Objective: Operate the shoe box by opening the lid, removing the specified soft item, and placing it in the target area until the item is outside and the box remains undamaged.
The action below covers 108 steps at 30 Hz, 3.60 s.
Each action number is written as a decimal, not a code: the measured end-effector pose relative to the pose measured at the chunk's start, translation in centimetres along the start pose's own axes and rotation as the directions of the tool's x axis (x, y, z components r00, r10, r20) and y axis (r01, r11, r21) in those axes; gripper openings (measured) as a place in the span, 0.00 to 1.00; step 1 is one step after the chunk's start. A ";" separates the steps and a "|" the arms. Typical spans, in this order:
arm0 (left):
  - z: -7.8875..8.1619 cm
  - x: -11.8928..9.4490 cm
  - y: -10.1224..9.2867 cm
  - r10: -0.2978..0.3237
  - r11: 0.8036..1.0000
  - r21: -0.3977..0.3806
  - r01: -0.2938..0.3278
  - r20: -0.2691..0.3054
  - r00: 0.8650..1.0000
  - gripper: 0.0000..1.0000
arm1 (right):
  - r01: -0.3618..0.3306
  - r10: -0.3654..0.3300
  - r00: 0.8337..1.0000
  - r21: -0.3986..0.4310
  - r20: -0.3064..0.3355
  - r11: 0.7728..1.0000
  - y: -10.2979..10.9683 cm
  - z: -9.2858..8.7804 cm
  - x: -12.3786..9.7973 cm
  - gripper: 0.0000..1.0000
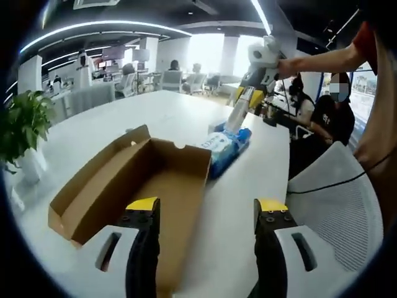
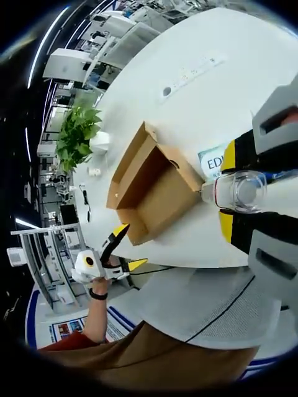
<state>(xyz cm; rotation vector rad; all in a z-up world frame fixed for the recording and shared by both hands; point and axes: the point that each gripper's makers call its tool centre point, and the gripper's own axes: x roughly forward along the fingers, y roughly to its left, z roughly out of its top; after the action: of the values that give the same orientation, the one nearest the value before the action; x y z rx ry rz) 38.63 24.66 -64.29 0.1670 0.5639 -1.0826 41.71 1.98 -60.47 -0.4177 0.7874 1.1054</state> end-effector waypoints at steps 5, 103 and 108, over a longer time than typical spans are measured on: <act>-1.4 -0.7 -0.3 0.016 1.000 -0.021 -0.017 -0.016 1.000 0.59 | -0.001 0.001 1.000 -0.007 -0.013 1.000 -1.2 0.1 0.1 0.18; -6.0 -5.1 -0.4 0.137 0.977 -0.153 -0.149 -0.084 0.987 0.56 | -0.114 -0.002 0.888 -0.226 -0.459 0.967 -13.0 -8.4 7.1 0.18; -6.1 -5.2 -0.5 0.138 0.976 -0.156 -0.149 -0.084 0.987 0.56 | -0.119 -0.004 0.886 -0.235 -0.464 0.965 -12.8 -8.3 7.3 0.18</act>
<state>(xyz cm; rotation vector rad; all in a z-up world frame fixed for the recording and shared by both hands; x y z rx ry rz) 34.25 30.96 -66.78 0.1040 0.6919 -0.8888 52.04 -4.18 -72.37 -0.9079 1.0819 1.1858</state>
